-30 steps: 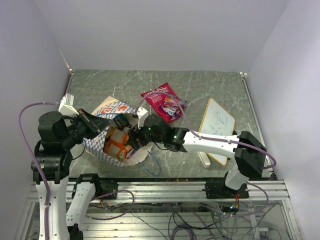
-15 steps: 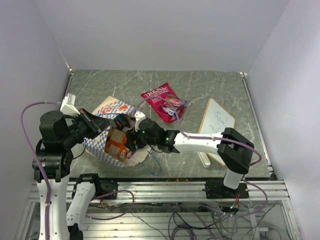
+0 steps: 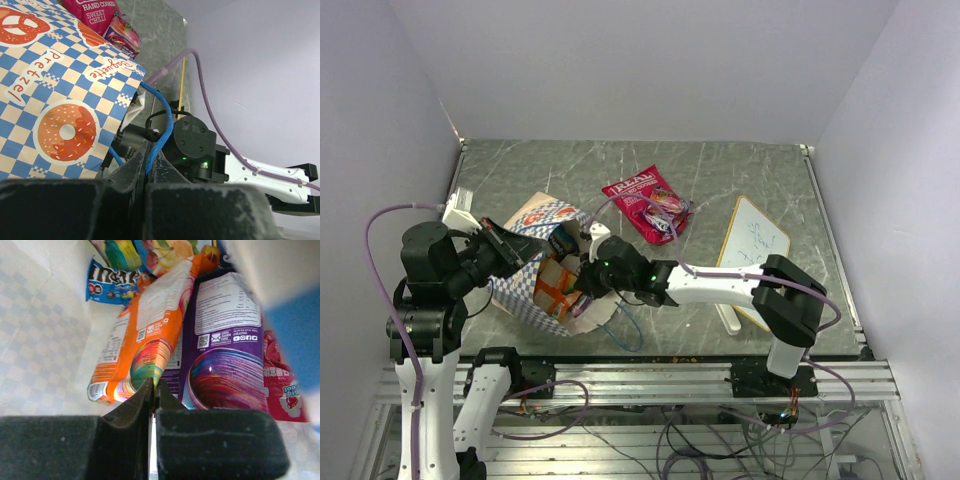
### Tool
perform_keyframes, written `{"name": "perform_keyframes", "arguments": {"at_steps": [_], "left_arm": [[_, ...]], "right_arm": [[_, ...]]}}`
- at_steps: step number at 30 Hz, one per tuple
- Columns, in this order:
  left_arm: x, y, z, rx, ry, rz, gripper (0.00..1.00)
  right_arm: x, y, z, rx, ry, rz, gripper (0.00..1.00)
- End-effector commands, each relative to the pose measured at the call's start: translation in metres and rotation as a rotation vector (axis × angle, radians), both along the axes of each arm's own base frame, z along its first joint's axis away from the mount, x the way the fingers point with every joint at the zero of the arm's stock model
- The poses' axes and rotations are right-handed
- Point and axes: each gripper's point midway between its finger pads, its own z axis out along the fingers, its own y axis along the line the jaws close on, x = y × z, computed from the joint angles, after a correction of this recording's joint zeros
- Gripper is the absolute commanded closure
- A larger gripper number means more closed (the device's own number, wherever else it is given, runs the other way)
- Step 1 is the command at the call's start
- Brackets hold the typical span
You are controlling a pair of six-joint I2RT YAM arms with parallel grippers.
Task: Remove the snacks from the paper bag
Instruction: Take out the snack from the paper bag.
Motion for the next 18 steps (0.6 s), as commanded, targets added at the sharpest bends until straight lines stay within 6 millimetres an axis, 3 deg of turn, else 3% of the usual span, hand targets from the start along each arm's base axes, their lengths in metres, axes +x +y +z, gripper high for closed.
{"name": "perform_keyframes", "arguments": {"at_steps": [1, 6, 11, 18], "left_arm": [[0.000, 0.002, 0.004, 0.010, -0.017, 0.011, 0.93], [0.002, 0.012, 0.005, 0.025, -0.019, 0.087, 0.93], [0.007, 0.015, 0.005, 0.025, -0.019, 0.107, 0.93], [0.015, 0.017, 0.000, 0.035, -0.002, 0.115, 0.93]], "right_arm": [[0.004, 0.005, 0.060, 0.106, -0.084, 0.022, 1.00], [-0.002, -0.009, 0.108, 0.143, -0.179, 0.061, 1.00], [-0.016, -0.034, 0.139, 0.141, -0.249, 0.119, 1.00], [-0.030, -0.093, 0.184, 0.099, -0.352, 0.110, 1.00]]}}
